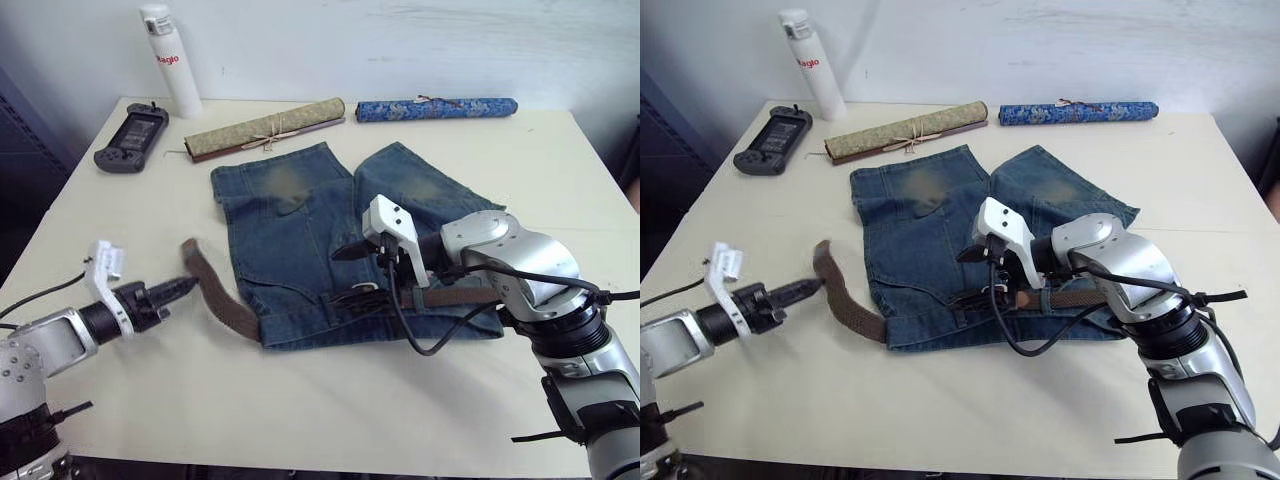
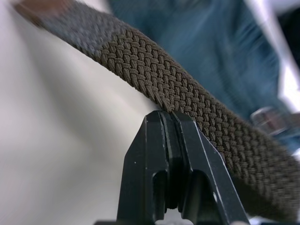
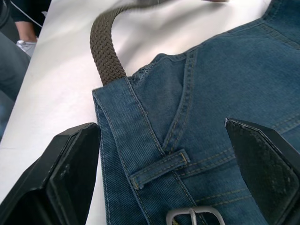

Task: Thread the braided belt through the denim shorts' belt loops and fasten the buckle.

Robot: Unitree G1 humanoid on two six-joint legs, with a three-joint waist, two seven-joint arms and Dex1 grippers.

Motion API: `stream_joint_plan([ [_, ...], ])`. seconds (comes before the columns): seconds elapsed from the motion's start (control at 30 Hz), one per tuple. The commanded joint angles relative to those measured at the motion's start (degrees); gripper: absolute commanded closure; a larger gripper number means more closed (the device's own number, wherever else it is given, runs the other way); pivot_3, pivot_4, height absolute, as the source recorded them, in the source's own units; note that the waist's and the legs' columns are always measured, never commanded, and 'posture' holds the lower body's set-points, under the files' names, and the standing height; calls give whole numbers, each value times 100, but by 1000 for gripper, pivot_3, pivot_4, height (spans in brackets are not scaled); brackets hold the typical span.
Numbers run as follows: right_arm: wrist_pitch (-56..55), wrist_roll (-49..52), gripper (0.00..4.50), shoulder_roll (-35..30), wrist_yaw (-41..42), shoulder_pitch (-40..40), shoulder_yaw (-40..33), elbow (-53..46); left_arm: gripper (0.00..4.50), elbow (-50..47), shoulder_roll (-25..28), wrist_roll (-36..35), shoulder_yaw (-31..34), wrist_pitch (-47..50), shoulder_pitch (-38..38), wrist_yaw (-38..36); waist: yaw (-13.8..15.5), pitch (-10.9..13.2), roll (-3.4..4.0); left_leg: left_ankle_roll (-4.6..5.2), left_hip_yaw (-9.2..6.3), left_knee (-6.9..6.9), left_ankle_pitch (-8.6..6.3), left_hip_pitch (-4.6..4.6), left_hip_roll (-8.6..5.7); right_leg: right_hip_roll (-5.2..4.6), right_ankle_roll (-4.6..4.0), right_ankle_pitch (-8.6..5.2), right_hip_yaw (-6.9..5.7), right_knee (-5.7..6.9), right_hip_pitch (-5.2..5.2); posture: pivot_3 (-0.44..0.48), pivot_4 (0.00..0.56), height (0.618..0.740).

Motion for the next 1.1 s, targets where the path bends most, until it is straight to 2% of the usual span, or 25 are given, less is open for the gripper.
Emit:
stream_joint_plan([
  [0.03,-68,13,0,-5,21,-87,-90,-69,4472,-298,-70,-531,313,66,-96,115,-38,1,-1,0,0,-1,2,0,1,3,0,0,0,0,-1,0,150,686],
  [0.3,-50,0,0,-88,-78,-23,-233,-109,4472,-879,-309,-1245,-12,-353,-375,347,-71,8,-14,-2,0,8,7,3,1,3,2,1,1,2,6,0,150,686],
  [0.47,-24,46,0,-169,-180,-16,-412,-73,4472,-1108,-249,-1384,-439,-639,-421,440,-61,8,-15,-3,0,6,8,3,1,4,1,1,0,1,6,0,150,686],
  [0.57,109,196,0,-387,-148,-164,-873,176,4472,-1391,-242,-1454,-1157,-813,-828,348,-42,14,-25,-3,0,7,10,3,1,5,1,1,0,1,6,0,150,686],
  [0.7,214,247,0,-589,-180,-263,-1093,255,4472,-1632,8,-814,-2367,-1144,-870,-89,25,16,-27,-2,4,9,11,2,0,5,2,4,3,-3,9,0,150,686],
  [0.9,386,258,0,-815,-314,-198,-1207,49,4472,-1351,289,-119,-3278,-1692,-965,-579,7,18,-26,-7,7,0,21,2,7,15,0,3,3,-4,3,0,150,686],
  [1.1,780,488,0,-1052,-433,52,-1375,-392,4472,-1321,936,1140,-4361,-2751,-1078,-1480,46,18,-25,-7,6,0,25,2,7,13,-3,4,4,-6,5,0,150,686],
])
